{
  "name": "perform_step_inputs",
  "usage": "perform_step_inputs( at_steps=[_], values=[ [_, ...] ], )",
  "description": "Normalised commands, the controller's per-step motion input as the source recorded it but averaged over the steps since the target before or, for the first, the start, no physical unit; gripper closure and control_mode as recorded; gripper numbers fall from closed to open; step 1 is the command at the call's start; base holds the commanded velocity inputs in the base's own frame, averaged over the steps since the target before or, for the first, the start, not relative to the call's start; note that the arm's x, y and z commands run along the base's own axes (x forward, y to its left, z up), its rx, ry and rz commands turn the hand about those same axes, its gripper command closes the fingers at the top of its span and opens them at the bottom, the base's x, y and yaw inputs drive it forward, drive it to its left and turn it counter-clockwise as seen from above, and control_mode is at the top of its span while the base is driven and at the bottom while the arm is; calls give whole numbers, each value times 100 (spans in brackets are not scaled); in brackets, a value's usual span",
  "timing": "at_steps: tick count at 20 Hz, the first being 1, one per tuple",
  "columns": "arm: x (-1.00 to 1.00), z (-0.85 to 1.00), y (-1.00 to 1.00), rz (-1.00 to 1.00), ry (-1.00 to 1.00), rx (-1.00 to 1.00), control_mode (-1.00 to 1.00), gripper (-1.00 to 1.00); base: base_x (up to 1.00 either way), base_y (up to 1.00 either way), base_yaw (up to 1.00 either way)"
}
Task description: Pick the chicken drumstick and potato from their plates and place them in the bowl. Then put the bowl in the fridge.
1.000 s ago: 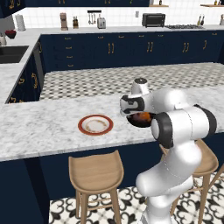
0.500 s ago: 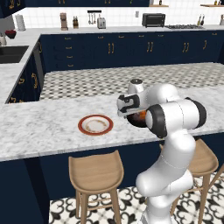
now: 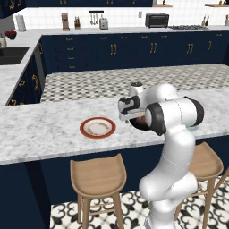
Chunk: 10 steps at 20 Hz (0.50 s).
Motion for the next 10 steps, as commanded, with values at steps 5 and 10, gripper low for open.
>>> perform_step_inputs(
  at_steps=[5, 10],
  values=[
    [2, -14, -2, 1, 2, 0, -100, -100, 0, 0, 0],
    [2, -22, -5, 1, 1, 0, -100, -100, 0, 0, 0]
  ],
)
